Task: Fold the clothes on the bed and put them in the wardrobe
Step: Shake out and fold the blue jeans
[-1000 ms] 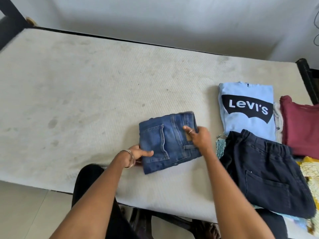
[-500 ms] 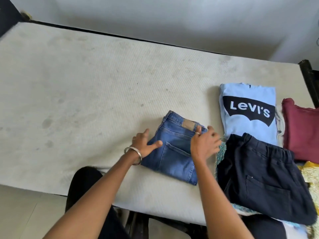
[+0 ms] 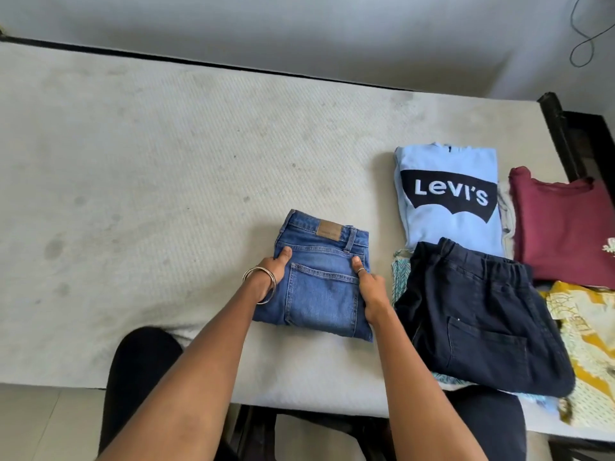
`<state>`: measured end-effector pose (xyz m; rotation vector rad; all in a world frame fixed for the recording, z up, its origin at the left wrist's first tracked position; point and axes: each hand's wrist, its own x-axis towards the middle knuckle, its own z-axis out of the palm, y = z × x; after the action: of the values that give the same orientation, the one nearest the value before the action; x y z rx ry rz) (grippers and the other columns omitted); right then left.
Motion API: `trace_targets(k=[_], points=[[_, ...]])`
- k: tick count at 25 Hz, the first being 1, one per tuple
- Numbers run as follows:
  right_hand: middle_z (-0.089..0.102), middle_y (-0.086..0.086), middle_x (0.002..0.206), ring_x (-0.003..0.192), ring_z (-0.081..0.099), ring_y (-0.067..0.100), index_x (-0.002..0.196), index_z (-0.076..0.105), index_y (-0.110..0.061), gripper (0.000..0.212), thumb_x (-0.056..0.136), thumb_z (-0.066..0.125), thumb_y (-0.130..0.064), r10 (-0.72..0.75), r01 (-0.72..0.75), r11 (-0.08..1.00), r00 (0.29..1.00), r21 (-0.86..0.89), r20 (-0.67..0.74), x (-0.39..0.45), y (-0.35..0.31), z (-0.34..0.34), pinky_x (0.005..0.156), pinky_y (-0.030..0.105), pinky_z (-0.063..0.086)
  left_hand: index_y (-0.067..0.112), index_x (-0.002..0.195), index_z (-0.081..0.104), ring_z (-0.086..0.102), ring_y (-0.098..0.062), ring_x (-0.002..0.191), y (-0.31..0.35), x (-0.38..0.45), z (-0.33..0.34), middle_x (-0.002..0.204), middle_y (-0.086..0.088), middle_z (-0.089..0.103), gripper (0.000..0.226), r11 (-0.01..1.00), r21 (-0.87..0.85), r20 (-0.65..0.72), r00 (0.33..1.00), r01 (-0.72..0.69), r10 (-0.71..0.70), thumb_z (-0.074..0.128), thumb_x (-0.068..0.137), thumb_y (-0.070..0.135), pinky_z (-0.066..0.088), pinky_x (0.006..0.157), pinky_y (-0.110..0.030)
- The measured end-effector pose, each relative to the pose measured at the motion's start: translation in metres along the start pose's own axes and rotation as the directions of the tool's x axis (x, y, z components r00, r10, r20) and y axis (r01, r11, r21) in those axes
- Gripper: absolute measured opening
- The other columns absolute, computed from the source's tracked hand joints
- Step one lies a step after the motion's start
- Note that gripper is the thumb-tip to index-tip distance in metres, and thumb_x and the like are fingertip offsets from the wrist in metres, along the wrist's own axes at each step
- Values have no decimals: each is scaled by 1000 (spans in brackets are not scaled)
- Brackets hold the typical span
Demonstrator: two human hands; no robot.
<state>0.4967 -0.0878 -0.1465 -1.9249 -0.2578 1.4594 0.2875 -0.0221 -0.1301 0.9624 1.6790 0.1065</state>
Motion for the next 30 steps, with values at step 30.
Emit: trace_targets(k=[30], points=[[37,14,144,128,35,36,149,32,-19,68,91,63,-40,-811,288,506,481,-813,-334,-76,-60,-256,97,55,35,19,147,35,42,-36,130,112,-142,211,148,-14,36,72,91,751,97,245,-654,965,64,85,44,45,95,-48]])
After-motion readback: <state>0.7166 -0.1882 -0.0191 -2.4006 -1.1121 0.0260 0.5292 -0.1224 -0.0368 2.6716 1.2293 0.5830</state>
